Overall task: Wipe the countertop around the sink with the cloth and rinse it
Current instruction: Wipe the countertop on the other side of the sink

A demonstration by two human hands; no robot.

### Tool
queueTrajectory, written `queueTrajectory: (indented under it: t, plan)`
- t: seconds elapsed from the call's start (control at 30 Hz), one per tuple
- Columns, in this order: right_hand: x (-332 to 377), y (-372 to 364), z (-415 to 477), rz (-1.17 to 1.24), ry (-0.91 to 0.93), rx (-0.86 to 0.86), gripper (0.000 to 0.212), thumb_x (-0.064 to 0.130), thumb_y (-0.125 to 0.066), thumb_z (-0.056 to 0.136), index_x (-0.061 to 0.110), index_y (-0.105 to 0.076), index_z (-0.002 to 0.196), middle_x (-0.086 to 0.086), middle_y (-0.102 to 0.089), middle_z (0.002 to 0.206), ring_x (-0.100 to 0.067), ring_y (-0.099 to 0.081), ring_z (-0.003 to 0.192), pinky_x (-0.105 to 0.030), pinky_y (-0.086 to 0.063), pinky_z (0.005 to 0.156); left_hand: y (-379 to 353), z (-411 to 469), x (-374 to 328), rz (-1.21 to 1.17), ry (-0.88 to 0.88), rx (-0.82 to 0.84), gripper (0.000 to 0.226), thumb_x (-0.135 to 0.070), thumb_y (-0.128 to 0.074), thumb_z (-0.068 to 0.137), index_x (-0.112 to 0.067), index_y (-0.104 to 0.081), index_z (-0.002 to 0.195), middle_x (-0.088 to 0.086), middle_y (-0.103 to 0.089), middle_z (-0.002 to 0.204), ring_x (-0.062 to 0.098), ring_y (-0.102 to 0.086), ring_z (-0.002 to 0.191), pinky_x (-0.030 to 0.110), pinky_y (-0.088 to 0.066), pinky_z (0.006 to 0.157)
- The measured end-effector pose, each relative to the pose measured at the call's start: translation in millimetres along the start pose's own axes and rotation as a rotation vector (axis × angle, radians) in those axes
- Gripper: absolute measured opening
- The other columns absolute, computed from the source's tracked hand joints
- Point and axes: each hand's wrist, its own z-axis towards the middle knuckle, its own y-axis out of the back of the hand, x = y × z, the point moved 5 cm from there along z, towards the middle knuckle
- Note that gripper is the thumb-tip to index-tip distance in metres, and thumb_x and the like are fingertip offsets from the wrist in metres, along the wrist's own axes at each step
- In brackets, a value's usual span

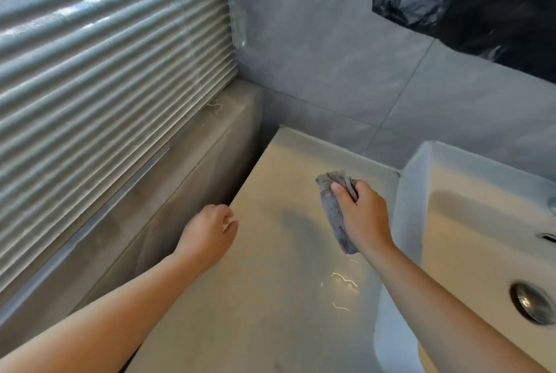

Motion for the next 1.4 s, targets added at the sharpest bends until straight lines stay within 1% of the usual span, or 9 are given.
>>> queueTrajectory:
  t: [0.13, 0.27, 0.37, 0.63, 0.8, 0.9, 1.07, 1.33, 1.4]
  plan:
    - [-2, -19, 47, -0.082, 0.080, 0.014, 0.024, 0.038, -0.057, 0.092, 0.020, -0.053, 0.076, 0.008, -0.058, 0.069, -0.005, -0.054, 0.064, -0.021, -0.037, 0.052, -26, 49, 15, 0.065, 0.090, 0.010, 0.044, -0.044, -0.045, 0.095, -0.010, -0.051, 0.122, 0.010, -0.051, 0.121, 0.030, -0.052, 0.107, 0.038, -0.045, 0.088]
    - [-6, -44, 92, -0.176, 0.174, 0.019, 0.029, 0.038, -0.058, 0.091, 0.016, -0.049, 0.073, 0.004, -0.055, 0.066, -0.017, -0.051, 0.063, -0.029, -0.034, 0.052, -46, 90, 20, 0.064, 0.145, 0.037, 0.052, -0.050, -0.038, 0.095, -0.012, -0.046, 0.131, 0.012, -0.049, 0.129, 0.031, -0.051, 0.114, 0.037, -0.044, 0.092]
    - [-4, -66, 123, -0.271, 0.262, 0.006, 0.028, 0.037, -0.057, 0.091, 0.011, -0.054, 0.083, 0.002, -0.055, 0.074, -0.020, -0.048, 0.068, -0.034, -0.028, 0.056, -59, 114, 23, 0.005, 0.149, 0.019, 0.057, -0.052, -0.037, 0.094, -0.012, -0.044, 0.134, 0.012, -0.050, 0.130, 0.031, -0.051, 0.114, 0.041, -0.044, 0.094]
    - [4, -125, 196, -0.382, 0.422, -0.037, 0.024, 0.039, -0.060, 0.088, 0.017, -0.059, 0.099, -0.003, -0.065, 0.092, -0.028, -0.059, 0.084, -0.031, -0.032, 0.059, -84, 129, 32, -0.128, 0.039, -0.038, 0.058, -0.066, -0.030, 0.085, -0.019, -0.060, 0.100, 0.005, -0.064, 0.097, 0.029, -0.061, 0.092, 0.041, -0.049, 0.077]
    - [11, -160, 229, -0.448, 0.486, -0.072, 0.025, 0.036, -0.061, 0.087, 0.017, -0.066, 0.101, -0.006, -0.068, 0.095, -0.030, -0.061, 0.090, -0.037, -0.047, 0.067, -87, 131, 35, -0.161, 0.034, -0.044, 0.066, -0.072, -0.020, 0.080, -0.022, -0.061, 0.096, 0.000, -0.064, 0.094, 0.024, -0.061, 0.088, 0.040, -0.051, 0.074]
    - [6, -179, 239, -0.522, 0.488, -0.037, 0.021, 0.034, -0.061, 0.085, 0.016, -0.067, 0.094, -0.008, -0.067, 0.090, -0.032, -0.061, 0.088, -0.037, -0.046, 0.063, -87, 131, 35, -0.187, 0.035, -0.047, 0.064, -0.072, -0.021, 0.080, -0.025, -0.061, 0.098, -0.003, -0.063, 0.095, 0.021, -0.061, 0.088, 0.038, -0.051, 0.074]
    - [-4, -189, 235, -0.423, 0.459, -0.036, 0.022, 0.033, -0.064, 0.085, 0.012, -0.068, 0.087, -0.010, -0.064, 0.083, -0.032, -0.060, 0.081, -0.033, -0.036, 0.061, -86, 131, 34, -0.192, 0.028, -0.048, 0.063, -0.071, -0.020, 0.081, -0.026, -0.061, 0.099, -0.005, -0.062, 0.096, 0.018, -0.061, 0.086, 0.036, -0.051, 0.073]
    - [-10, -183, 175, -0.221, 0.436, 0.100, 0.022, 0.036, -0.067, 0.082, 0.015, -0.071, 0.082, -0.002, -0.068, 0.076, -0.021, -0.060, 0.073, -0.023, -0.031, 0.060, -84, 131, 32, -0.162, 0.023, -0.046, 0.067, -0.071, -0.016, 0.080, -0.024, -0.061, 0.099, -0.002, -0.062, 0.096, 0.022, -0.060, 0.087, 0.036, -0.050, 0.073]
    - [-12, -181, 158, -0.187, 0.373, 0.186, 0.020, 0.035, -0.068, 0.083, 0.016, -0.071, 0.080, 0.001, -0.066, 0.072, -0.018, -0.058, 0.070, -0.027, -0.037, 0.059, -84, 132, 32, -0.147, 0.020, -0.040, 0.067, -0.071, -0.016, 0.080, -0.024, -0.060, 0.099, -0.002, -0.062, 0.097, 0.021, -0.060, 0.088, 0.035, -0.049, 0.073]
